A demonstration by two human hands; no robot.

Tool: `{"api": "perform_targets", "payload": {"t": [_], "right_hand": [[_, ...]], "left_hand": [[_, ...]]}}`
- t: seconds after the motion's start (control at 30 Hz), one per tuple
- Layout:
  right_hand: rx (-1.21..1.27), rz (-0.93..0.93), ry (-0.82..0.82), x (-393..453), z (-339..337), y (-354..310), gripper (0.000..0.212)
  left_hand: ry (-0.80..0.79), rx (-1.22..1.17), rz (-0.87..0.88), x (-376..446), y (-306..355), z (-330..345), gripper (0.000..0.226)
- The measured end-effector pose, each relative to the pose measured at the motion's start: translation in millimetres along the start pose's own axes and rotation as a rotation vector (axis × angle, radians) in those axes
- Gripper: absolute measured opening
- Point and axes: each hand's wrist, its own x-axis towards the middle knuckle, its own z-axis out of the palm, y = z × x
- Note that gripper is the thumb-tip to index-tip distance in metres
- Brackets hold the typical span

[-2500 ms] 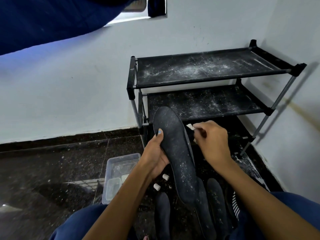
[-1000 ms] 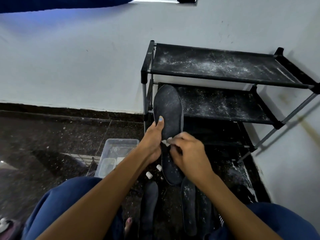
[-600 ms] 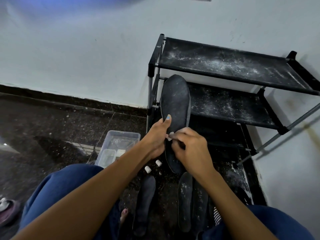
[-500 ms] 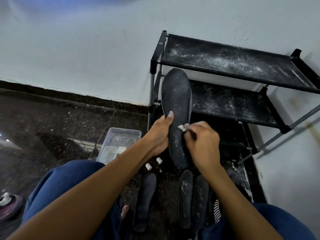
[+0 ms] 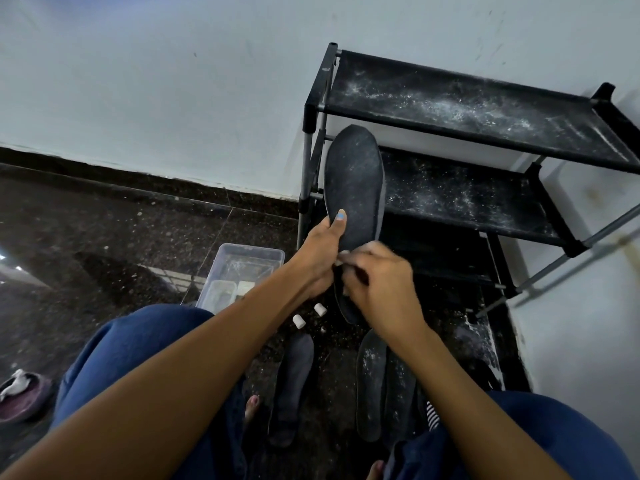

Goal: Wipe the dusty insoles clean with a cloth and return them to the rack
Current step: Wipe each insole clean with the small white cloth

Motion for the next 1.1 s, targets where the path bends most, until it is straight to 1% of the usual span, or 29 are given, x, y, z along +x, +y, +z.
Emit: {"api": "perform_targets", "payload": {"t": [0.03, 0.07, 0.13, 0.17, 0.2, 0.3, 0.33, 0.37, 0.47, 0.53, 0.6, 0.63, 0.7, 0.77, 0.8, 0.9, 0.93, 0.97, 1.03, 1.07, 1.1], "right_hand": [[0.012, -0.014, -0.02, -1.4, 0.1, -0.6, 0.018], [0.004, 0.007, 0.007, -0.3, -1.0, 2.5, 0.017], [-0.041, 0.112, 0.113, 4.7, -5.2, 12.6, 0.016], [-0.062, 0.15, 0.138, 6.1, -6.8, 15.2, 0.015], [-0.068, 0.15, 0.131, 6.0, -6.6, 14.3, 0.016], [-0.008, 0.013, -0.01, -1.9, -0.8, 1.7, 0.018], [0.009, -0.008, -0.035, -4.0, -0.2, -0.5, 0.017], [0.015, 0.001, -0.019, -3.1, -1.2, 0.7, 0.017], [-0.011, 0.099, 0.118, 3.7, -6.1, 11.2, 0.015], [-0.046, 0.131, 0.163, 6.7, -7.0, 12.6, 0.015], [-0.065, 0.119, 0.18, 6.3, -5.9, 11.2, 0.015], [-0.052, 0.091, 0.164, 5.4, -4.5, 9.6, 0.015], [0.011, 0.029, 0.078, 2.6, -1.7, 5.6, 0.017], [0.041, 0.011, 0.025, 1.7, -2.1, 4.7, 0.018], [0.029, 0.031, 0.043, 2.5, -3.5, 6.5, 0.018], [-0.064, 0.186, 0.147, 6.6, -9.2, 15.3, 0.016], [-0.077, 0.201, 0.152, 6.7, -8.9, 14.9, 0.016], [-0.075, 0.173, 0.13, 5.9, -7.3, 12.2, 0.015], [-0.037, 0.055, 0.024, -0.4, -1.2, 2.9, 0.015], [-0.018, 0.024, -0.013, -3.3, -0.2, 0.3, 0.016], [-0.01, 0.035, -0.013, -3.5, -1.3, 1.2, 0.016]], "left_hand": [[0.006, 0.005, -0.001, -0.2, 0.1, -0.3, 0.036], [0.001, 0.004, -0.007, 0.3, -0.1, -0.2, 0.038], [-0.009, -0.007, -0.016, 1.4, 0.3, 0.1, 0.039], [-0.002, -0.008, -0.013, 1.0, 0.2, 0.6, 0.039], [0.002, -0.005, -0.006, 1.3, -0.3, 1.0, 0.039], [0.019, -0.006, 0.02, 3.8, -1.3, 0.1, 0.039], [0.021, -0.009, 0.021, 3.3, -1.2, -0.7, 0.038], [0.012, -0.023, 0.015, 2.9, -0.7, -0.8, 0.037], [-0.063, -0.024, -0.028, 0.6, 0.3, 0.5, 0.037], [-0.107, 0.015, -0.048, -1.0, -2.2, 1.4, 0.034], [-0.119, 0.032, -0.043, -0.6, -5.0, 2.2, 0.029], [-0.104, 0.031, -0.037, -0.7, -5.6, 1.9, 0.029], [-0.068, 0.042, -0.017, -0.6, -5.2, 0.1, 0.031], [-0.056, 0.043, -0.008, 0.0, -3.9, -1.3, 0.035], [-0.062, 0.034, -0.006, -1.6, -3.1, -0.8, 0.036], [-0.087, 0.015, 0.005, -4.0, -0.5, 2.2, 0.037], [-0.078, 0.016, 0.014, -3.7, -0.2, 2.7, 0.037], [-0.068, 0.021, 0.022, -2.8, -0.3, 2.9, 0.038], [-0.037, 0.023, 0.027, -0.4, -1.3, 2.0, 0.037], [-0.028, 0.025, 0.024, 0.3, -2.1, 1.3, 0.037], [-0.032, 0.028, 0.023, 0.0, -2.3, 0.6, 0.037]]}}
